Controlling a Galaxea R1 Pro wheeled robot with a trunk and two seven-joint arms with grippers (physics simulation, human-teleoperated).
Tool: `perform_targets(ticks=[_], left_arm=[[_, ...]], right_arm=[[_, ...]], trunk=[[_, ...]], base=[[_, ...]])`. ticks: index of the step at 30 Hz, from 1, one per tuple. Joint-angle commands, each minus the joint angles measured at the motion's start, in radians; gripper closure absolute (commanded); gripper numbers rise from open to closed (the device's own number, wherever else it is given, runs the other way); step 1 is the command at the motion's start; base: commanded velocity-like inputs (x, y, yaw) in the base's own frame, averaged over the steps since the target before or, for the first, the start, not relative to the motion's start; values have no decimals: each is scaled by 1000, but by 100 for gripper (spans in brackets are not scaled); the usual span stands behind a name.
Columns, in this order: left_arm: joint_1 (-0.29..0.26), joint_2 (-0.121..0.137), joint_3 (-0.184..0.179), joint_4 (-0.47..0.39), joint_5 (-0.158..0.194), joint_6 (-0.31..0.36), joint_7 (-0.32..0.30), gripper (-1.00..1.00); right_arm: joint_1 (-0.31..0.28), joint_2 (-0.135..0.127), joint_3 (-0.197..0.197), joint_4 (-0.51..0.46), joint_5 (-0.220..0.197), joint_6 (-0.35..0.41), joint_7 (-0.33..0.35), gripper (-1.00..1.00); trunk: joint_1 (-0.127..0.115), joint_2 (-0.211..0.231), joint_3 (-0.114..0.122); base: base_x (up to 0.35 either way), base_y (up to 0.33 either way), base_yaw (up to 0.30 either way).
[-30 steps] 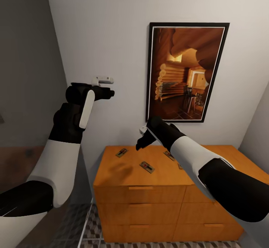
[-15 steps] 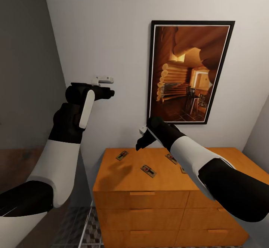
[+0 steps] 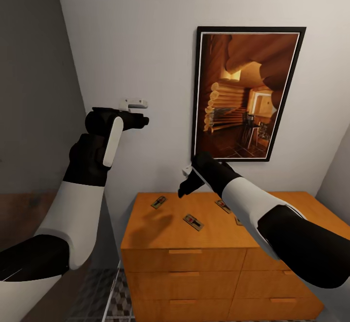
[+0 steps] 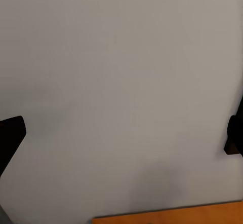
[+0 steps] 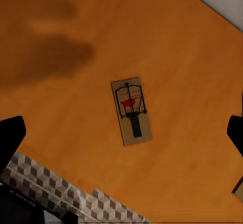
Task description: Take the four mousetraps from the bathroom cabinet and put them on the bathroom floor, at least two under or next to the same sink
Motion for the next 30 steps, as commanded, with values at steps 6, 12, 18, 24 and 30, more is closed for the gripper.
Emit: perform_targets(ticks=[6, 12, 18, 24, 30], left_arm=[[0, 0, -1, -2, 10, 3, 10, -100], [0, 0, -1, -2, 11, 3, 10, -100], [0, 0, 0, -1, 11, 3, 10, -100], [1, 0, 0, -4, 12, 3, 10, -100], [1, 1, 1, -10, 12, 3, 10, -100]], right_arm=[[-1, 0, 3, 29, -1, 3, 5, -100], [-1, 0, 3, 45, -1, 3, 11, -100], [-1, 0, 4, 51, -1, 3, 23, -100], [-1, 0, 4, 54, -1, 3, 37, -100], [-1, 0, 3, 55, -1, 3, 46, -100]], trunk=[[0, -1, -1], [0, -1, -1], [0, -1, -1], [0, -1, -1], [0, -1, -1]], base=[[2, 0, 0], [0, 0, 0], [0, 0, 0], [0, 0, 0], [0, 0, 0]])
